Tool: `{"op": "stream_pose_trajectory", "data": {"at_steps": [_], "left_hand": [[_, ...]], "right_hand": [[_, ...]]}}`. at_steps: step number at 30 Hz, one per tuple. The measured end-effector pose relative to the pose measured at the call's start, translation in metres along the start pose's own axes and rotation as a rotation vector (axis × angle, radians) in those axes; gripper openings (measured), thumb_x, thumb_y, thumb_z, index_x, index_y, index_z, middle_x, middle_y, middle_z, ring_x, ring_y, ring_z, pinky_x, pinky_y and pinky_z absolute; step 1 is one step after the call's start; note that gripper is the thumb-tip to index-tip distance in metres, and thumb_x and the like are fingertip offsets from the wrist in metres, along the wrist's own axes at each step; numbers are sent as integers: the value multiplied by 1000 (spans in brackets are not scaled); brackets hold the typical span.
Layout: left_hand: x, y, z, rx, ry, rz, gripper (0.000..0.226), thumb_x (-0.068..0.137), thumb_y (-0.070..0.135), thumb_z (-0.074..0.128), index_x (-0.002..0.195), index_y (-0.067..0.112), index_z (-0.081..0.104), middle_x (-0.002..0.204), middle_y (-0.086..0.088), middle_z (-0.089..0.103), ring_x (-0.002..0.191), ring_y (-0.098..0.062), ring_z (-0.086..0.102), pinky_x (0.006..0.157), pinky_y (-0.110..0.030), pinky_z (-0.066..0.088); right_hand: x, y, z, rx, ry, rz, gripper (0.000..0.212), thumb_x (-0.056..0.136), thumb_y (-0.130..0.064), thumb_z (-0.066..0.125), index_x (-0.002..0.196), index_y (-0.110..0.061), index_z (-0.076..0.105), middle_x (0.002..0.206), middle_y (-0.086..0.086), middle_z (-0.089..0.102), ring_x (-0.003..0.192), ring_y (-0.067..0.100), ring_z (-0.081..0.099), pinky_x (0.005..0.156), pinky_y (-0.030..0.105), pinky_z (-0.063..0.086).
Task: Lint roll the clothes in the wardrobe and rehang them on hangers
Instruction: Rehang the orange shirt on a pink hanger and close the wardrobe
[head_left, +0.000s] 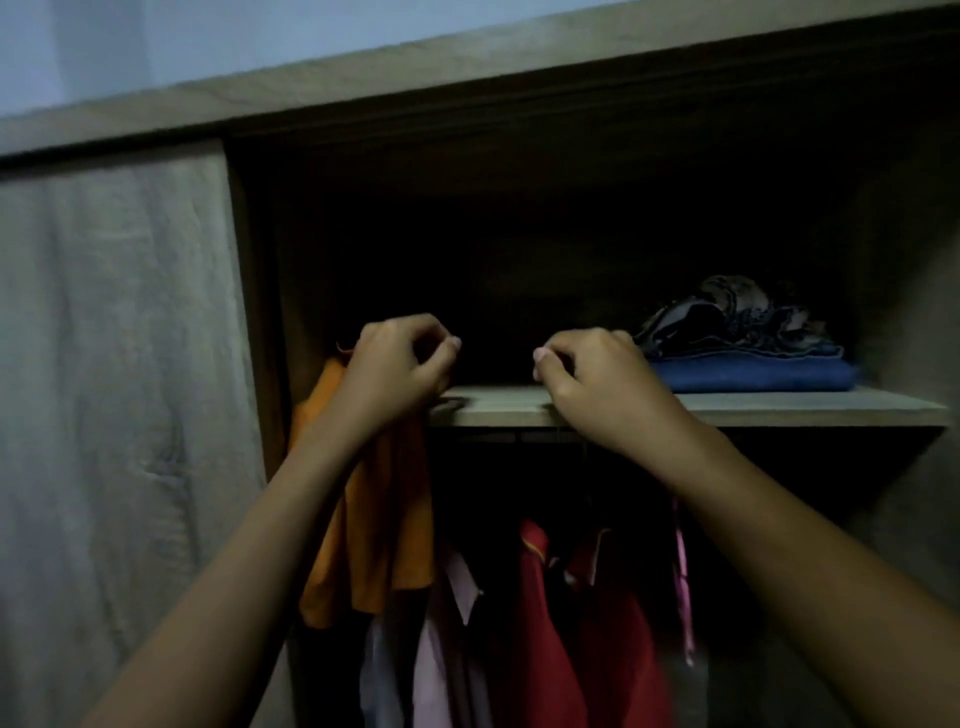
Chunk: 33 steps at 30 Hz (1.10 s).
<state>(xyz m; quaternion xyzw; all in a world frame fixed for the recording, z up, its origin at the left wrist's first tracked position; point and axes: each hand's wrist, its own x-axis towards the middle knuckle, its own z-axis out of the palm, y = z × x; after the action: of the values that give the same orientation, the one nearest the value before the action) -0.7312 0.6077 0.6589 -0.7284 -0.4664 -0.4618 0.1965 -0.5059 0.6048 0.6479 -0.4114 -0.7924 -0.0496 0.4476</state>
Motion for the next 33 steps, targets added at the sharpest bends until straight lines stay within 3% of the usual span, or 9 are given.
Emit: {"op": "stream_pose_trajectory", "data": {"at_steps": [6, 9, 12, 18, 22, 25, 28, 30, 33], "left_hand": [[35, -59, 2, 385, -205, -430, 42, 94, 41, 56, 121, 8, 57, 121, -19, 58, 114, -37, 54, 93, -46, 48], [28, -59, 9, 328, -291, -507, 41, 94, 41, 56, 121, 9, 57, 117, -14, 60, 104, -33, 59, 86, -42, 53], [26, -50, 13, 294, -281, -476, 38, 92, 41, 60, 116, 12, 59, 110, -11, 61, 97, -29, 62, 85, -43, 55], [6, -29, -2, 105, -297, -290, 31, 89, 39, 65, 116, 22, 62, 95, 5, 60, 83, -11, 58, 70, -28, 48], [-11, -18, -16, -43, -268, -214, 30, 92, 38, 62, 117, 22, 63, 105, 3, 64, 99, -14, 61, 83, -34, 54], [-23, -19, -34, -198, -172, -234, 23, 97, 35, 55, 113, 23, 67, 104, 3, 67, 100, -14, 63, 85, -37, 56], [-30, -24, -56, -227, -17, -256, 21, 98, 36, 53, 106, 24, 68, 92, 6, 68, 91, -13, 65, 79, -35, 55], [-33, -22, -72, -212, 70, -225, 22, 98, 33, 53, 99, 19, 70, 83, 2, 67, 82, -15, 64, 72, -38, 54], [-38, -18, -90, -241, 136, -189, 27, 100, 31, 51, 90, 14, 69, 75, -5, 65, 72, -17, 62, 65, -39, 50]], "right_hand": [[68, -17, 26, 83, -291, 92, 31, 99, -32, 49, 84, -17, 72, 80, 5, 68, 63, 16, 59, 49, 23, 38], [84, -19, 46, 132, -398, 182, 25, 98, -29, 53, 92, -13, 71, 91, 10, 69, 76, 22, 66, 60, 33, 51], [94, -20, 62, 127, -420, 216, 22, 97, -30, 54, 95, -14, 68, 94, 10, 70, 83, 24, 68, 71, 39, 58], [106, -27, 63, 83, -317, 297, 45, 96, -58, 42, 78, -19, 55, 70, 4, 59, 57, 17, 57, 44, 24, 41], [104, -32, 67, 102, -466, 288, 52, 88, -67, 49, 102, -19, 65, 97, 1, 63, 85, 17, 58, 78, 31, 48], [96, -30, 72, 0, -497, 228, 45, 87, -58, 60, 112, -21, 66, 111, 2, 66, 94, 16, 60, 79, 29, 49], [90, -24, 66, -28, -401, 249, 12, 92, -36, 64, 94, -25, 64, 97, -1, 63, 75, 7, 54, 57, 23, 42], [84, -22, 60, -25, -331, 278, 11, 94, -30, 61, 85, -24, 60, 86, -2, 59, 70, 6, 51, 53, 23, 38], [73, -27, 48, 87, -166, 332, 11, 99, -26, 51, 97, -21, 61, 84, 0, 61, 70, 13, 59, 51, 24, 42]]}}
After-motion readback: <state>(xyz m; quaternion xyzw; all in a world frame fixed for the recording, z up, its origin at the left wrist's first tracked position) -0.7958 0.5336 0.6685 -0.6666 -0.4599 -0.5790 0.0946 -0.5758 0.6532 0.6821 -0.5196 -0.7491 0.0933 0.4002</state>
